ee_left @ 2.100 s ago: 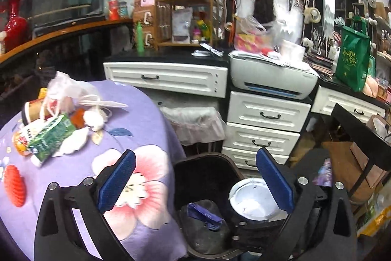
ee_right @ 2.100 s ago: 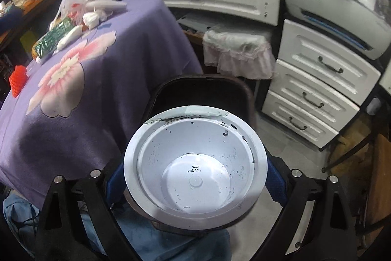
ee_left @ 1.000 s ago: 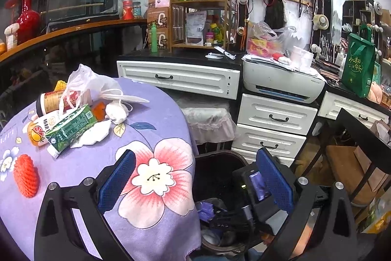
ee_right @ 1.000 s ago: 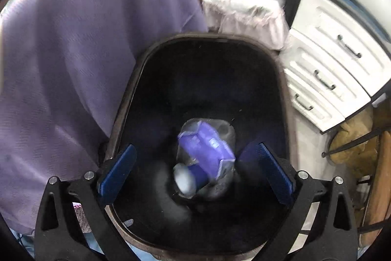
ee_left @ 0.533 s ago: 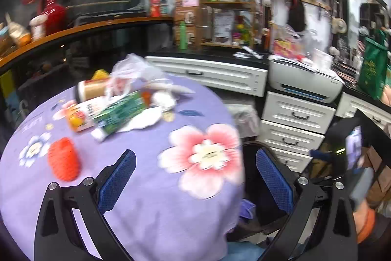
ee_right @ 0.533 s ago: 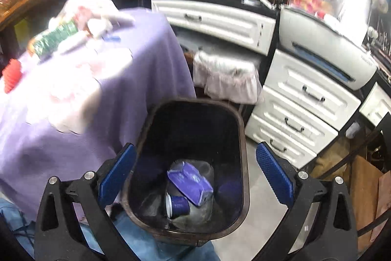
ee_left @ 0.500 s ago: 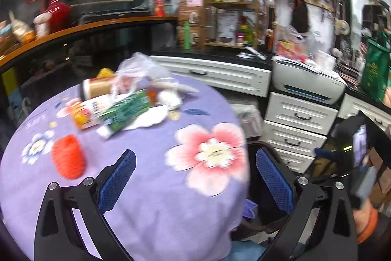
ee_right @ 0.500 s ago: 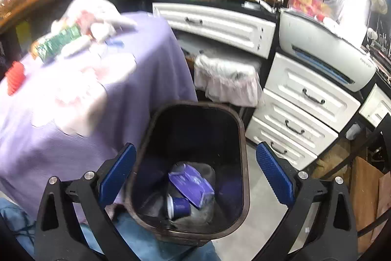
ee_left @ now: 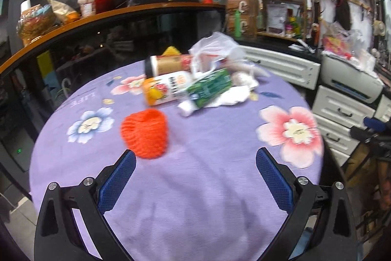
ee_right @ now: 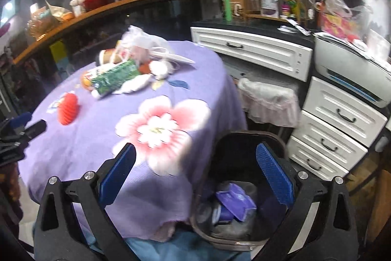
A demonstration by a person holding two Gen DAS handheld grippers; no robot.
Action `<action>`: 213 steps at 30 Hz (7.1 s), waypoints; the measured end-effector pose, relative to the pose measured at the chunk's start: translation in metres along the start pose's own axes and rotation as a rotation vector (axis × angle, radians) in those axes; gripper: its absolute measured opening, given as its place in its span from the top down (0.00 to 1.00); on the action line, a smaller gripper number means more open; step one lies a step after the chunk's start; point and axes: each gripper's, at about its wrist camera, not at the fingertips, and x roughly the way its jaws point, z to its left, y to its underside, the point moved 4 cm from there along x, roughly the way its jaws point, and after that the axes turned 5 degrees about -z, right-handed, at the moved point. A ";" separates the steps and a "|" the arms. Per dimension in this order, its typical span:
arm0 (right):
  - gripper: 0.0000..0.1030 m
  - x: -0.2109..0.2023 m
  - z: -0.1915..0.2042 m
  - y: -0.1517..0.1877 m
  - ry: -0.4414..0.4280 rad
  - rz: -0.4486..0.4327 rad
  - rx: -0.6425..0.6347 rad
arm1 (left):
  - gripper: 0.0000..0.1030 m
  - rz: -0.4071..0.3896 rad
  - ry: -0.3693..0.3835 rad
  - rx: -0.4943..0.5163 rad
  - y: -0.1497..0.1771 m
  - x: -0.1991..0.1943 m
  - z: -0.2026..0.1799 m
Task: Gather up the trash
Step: 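Move both tools back over the table toward the remaining trash, then grasp the green juice carton with the left tool, then grasp the white crumpled tissue with the right tool while the left tool holds the carton, then carry the tissue into the bin and open the right tool while left carries carton, then lower the green carton into the black bin and open the left tool, then move both tools back to the table, left tool toward the orange mesh net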
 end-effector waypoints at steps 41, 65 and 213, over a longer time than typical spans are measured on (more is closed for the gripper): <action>0.06 0.064 0.021 -0.008 -0.067 0.120 -0.046 | 0.39 0.338 0.115 0.592 -0.070 0.212 -0.050; 0.06 0.099 0.074 -0.051 -0.179 0.099 -0.184 | 0.53 0.111 0.213 0.246 -0.080 0.113 0.003; 0.31 -0.030 -0.088 0.064 0.166 0.039 0.156 | 0.08 0.008 0.274 0.102 -0.002 0.007 -0.113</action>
